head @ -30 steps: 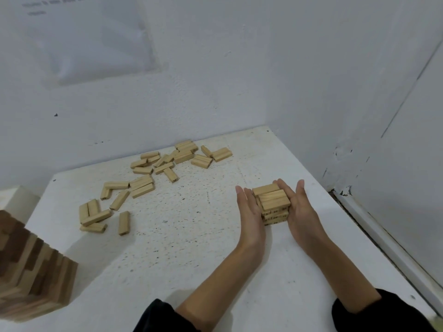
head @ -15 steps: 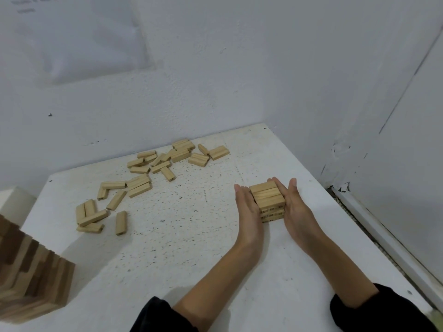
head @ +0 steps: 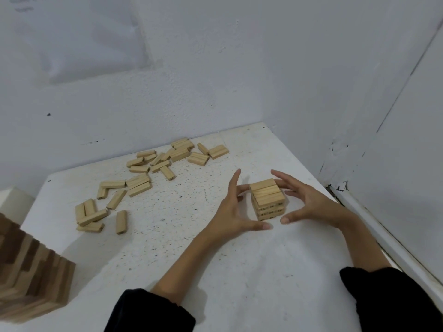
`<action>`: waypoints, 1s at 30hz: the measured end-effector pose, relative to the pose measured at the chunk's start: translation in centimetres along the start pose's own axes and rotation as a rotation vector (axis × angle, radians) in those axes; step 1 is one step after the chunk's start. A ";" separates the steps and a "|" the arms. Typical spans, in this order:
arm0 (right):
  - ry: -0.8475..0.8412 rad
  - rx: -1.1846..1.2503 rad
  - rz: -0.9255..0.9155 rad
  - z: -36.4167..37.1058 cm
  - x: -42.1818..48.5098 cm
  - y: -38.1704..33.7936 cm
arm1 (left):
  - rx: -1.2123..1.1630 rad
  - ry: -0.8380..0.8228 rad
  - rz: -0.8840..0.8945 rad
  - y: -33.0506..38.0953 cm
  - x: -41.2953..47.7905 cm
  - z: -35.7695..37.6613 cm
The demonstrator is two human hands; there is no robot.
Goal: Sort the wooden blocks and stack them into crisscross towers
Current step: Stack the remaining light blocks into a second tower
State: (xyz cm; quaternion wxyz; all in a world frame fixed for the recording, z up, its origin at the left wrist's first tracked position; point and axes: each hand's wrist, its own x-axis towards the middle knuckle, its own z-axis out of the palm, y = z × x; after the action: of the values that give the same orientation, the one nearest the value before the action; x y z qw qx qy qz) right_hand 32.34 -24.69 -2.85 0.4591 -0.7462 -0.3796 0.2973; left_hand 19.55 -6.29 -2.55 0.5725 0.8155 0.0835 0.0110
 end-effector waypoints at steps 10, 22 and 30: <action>0.029 -0.236 -0.057 0.2 1.5 0.2 | 0.104 0.077 0.032 -1.3 0.9 0.8; 0.070 -0.182 -0.060 0.4 1.4 0.9 | 0.188 0.163 0.104 -1.3 1.0 1.5; 0.050 -0.134 -0.059 -0.1 1.1 0.5 | 0.085 0.139 0.079 -1.1 0.5 1.1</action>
State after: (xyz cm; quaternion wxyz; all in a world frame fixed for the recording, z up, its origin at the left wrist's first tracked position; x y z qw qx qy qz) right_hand 33.12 -23.97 -3.36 0.4259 -0.7710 -0.4089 0.2387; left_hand 20.06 -6.88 -4.01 0.5294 0.8390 0.0914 0.0864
